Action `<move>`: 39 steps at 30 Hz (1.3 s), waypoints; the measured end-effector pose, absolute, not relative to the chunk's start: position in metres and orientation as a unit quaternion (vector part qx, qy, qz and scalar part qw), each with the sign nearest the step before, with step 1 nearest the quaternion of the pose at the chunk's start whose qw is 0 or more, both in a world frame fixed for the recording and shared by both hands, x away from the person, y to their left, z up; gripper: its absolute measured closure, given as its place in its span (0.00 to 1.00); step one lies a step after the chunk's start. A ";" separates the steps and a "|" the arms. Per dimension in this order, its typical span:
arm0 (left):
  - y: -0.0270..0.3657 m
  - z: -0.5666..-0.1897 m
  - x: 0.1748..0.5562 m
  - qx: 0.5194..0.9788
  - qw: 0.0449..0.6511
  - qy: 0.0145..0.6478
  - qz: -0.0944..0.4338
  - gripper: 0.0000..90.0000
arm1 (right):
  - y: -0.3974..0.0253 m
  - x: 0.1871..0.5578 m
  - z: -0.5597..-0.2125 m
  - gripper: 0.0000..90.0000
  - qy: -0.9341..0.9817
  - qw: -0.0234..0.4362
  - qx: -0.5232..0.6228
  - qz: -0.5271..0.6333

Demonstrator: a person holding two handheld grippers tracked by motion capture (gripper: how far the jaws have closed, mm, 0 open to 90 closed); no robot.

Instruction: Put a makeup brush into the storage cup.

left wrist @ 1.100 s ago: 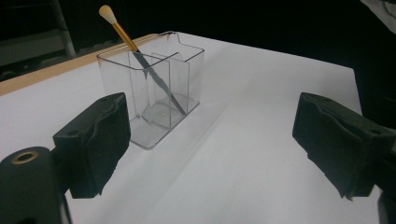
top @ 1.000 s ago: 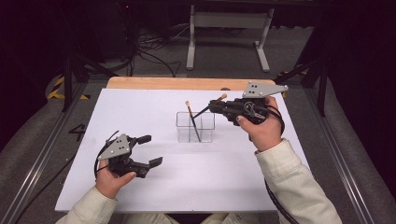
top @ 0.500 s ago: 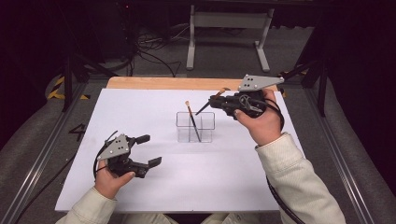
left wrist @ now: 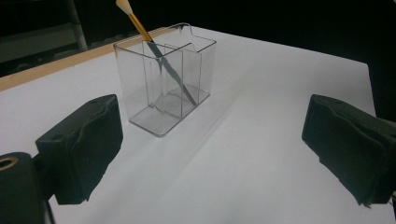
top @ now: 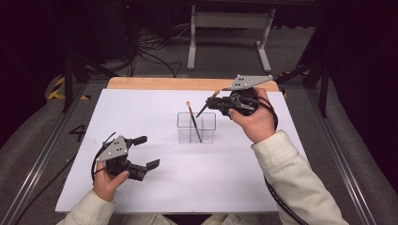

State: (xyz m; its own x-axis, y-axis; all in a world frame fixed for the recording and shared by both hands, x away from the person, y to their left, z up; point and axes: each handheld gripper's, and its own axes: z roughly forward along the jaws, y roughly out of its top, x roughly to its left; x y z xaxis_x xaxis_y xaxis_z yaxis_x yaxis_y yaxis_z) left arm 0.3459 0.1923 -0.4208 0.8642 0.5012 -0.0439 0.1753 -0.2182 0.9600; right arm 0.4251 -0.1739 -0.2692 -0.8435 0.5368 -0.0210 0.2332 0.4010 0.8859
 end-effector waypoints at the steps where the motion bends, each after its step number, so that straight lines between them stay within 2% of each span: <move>1: 0.193 -0.421 0.345 0.767 0.586 0.222 0.138 0.06 | -0.173 0.427 -0.271 0.93 0.824 0.152 0.235 0.492; 39: 0.195 -0.422 0.344 0.767 0.583 0.225 0.142 0.06 | -0.163 0.452 -0.312 0.92 0.853 0.124 0.259 0.436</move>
